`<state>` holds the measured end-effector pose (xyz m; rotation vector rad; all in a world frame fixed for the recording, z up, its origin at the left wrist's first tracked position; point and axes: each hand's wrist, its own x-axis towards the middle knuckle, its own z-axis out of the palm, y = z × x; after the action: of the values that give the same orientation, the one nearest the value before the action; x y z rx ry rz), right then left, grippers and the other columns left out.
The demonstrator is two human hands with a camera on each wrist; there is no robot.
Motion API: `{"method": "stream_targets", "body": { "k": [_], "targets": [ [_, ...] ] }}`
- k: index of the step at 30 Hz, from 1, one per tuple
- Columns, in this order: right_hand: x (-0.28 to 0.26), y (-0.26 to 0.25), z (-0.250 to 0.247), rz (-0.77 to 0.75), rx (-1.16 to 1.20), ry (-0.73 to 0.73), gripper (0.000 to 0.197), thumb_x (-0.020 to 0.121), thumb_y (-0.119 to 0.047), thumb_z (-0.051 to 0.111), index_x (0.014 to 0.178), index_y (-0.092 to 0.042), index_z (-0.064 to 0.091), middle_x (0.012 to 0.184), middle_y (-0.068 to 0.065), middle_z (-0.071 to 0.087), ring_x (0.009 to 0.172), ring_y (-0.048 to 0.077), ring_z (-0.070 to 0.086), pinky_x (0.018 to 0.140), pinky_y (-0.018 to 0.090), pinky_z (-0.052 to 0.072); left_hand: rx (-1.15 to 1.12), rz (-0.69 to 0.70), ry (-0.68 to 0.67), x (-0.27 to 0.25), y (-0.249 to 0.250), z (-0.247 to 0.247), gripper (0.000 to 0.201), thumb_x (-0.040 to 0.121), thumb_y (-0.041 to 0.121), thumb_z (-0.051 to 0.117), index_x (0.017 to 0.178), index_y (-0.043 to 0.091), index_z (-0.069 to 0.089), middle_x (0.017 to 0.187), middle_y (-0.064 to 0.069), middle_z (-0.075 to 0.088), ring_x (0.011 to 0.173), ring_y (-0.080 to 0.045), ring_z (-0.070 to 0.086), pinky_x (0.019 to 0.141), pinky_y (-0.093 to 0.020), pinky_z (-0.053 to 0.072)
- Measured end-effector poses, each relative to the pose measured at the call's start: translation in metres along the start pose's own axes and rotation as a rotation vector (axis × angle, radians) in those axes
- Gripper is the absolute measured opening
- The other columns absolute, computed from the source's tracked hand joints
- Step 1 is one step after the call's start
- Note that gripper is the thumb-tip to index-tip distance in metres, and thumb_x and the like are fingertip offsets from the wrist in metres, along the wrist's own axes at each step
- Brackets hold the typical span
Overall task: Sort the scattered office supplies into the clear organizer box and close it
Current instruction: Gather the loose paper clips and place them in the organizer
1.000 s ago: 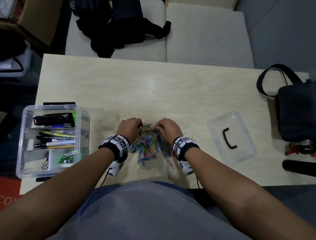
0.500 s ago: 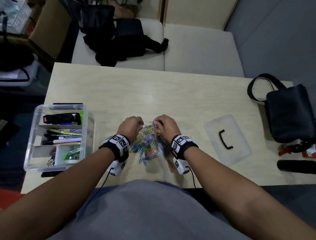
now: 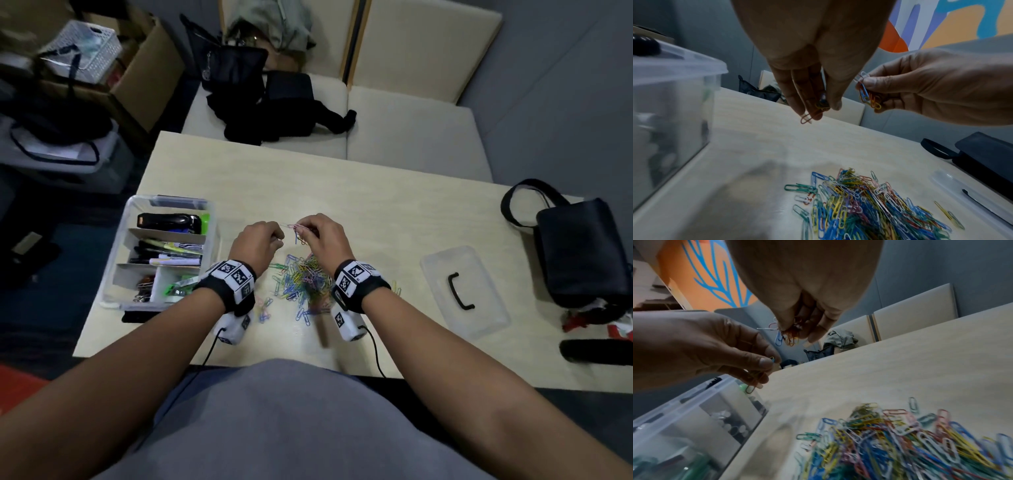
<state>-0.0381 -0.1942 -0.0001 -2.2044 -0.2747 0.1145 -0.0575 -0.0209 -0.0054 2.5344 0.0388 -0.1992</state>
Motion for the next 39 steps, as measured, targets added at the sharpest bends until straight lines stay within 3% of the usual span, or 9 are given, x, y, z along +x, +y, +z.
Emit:
{"method": "stream_targets", "body": {
  "k": [11, 22, 25, 28, 30, 36, 39],
  "targets": [
    [0.010, -0.084, 0.065, -0.117, 0.114, -0.111, 0.010, 0.093, -0.023, 0.064, 0.094, -0.016, 0.071, 0.090, 0.000, 0.067, 0.083, 0.015, 0.063, 0.079, 0.039, 0.053, -0.082, -0.154, 0.188, -0.043, -0.062, -0.065, 0.014, 0.086, 0.018, 0.067, 0.098, 0.015, 0.072, 0.093, -0.005, 0.071, 0.089, -0.024, 0.065, 0.079, -0.036, 0.053],
    [0.008, -0.141, 0.144, -0.227, 0.105, -0.281, 0.010, 0.093, -0.018, 0.063, 0.095, -0.015, 0.071, 0.091, 0.001, 0.069, 0.085, 0.016, 0.063, 0.079, 0.038, 0.052, -0.059, -0.371, 0.331, -0.105, -0.137, -0.104, 0.010, 0.084, 0.019, 0.065, 0.092, 0.023, 0.068, 0.090, -0.002, 0.070, 0.083, -0.028, 0.064, 0.072, -0.038, 0.054],
    [0.009, -0.145, 0.162, -0.219, 0.095, -0.313, 0.011, 0.093, -0.020, 0.062, 0.095, -0.015, 0.072, 0.091, 0.000, 0.070, 0.086, 0.015, 0.064, 0.080, 0.039, 0.053, -0.026, -0.408, 0.336, -0.112, -0.152, -0.106, 0.011, 0.084, 0.018, 0.063, 0.092, 0.023, 0.069, 0.089, -0.003, 0.071, 0.085, -0.029, 0.064, 0.074, -0.036, 0.051],
    [0.008, -0.147, 0.176, -0.192, 0.086, -0.332, 0.013, 0.093, -0.021, 0.062, 0.097, -0.013, 0.071, 0.093, 0.001, 0.070, 0.087, 0.015, 0.064, 0.081, 0.039, 0.053, 0.094, -0.406, 0.306, -0.114, -0.164, -0.103, 0.008, 0.087, 0.022, 0.063, 0.093, 0.024, 0.068, 0.088, 0.000, 0.072, 0.091, -0.028, 0.062, 0.083, -0.038, 0.040],
    [0.009, -0.149, 0.183, -0.179, 0.071, -0.332, 0.013, 0.093, -0.021, 0.063, 0.097, -0.013, 0.072, 0.094, 0.002, 0.070, 0.088, 0.016, 0.064, 0.083, 0.039, 0.053, 0.172, -0.411, 0.293, -0.114, -0.170, -0.102, 0.007, 0.089, 0.029, 0.064, 0.093, 0.025, 0.067, 0.089, 0.001, 0.071, 0.094, -0.027, 0.059, 0.083, -0.039, 0.035],
    [0.009, -0.158, 0.195, -0.162, 0.017, -0.340, 0.015, 0.094, -0.020, 0.064, 0.101, -0.009, 0.072, 0.100, 0.005, 0.071, 0.091, 0.016, 0.063, 0.083, 0.031, 0.050, 0.201, -0.376, 0.214, -0.112, -0.179, -0.107, 0.010, 0.091, 0.032, 0.062, 0.094, 0.026, 0.070, 0.090, 0.001, 0.071, 0.095, -0.026, 0.058, 0.085, -0.039, 0.036],
    [0.008, -0.161, 0.199, -0.151, -0.002, -0.364, 0.015, 0.094, -0.020, 0.063, 0.101, -0.010, 0.072, 0.100, 0.004, 0.071, 0.090, 0.014, 0.062, 0.077, 0.024, 0.045, 0.165, -0.379, 0.177, -0.111, -0.182, -0.113, 0.009, 0.090, 0.022, 0.062, 0.094, 0.026, 0.070, 0.091, -0.001, 0.072, 0.093, -0.028, 0.063, 0.086, -0.038, 0.040]
  ]
}}
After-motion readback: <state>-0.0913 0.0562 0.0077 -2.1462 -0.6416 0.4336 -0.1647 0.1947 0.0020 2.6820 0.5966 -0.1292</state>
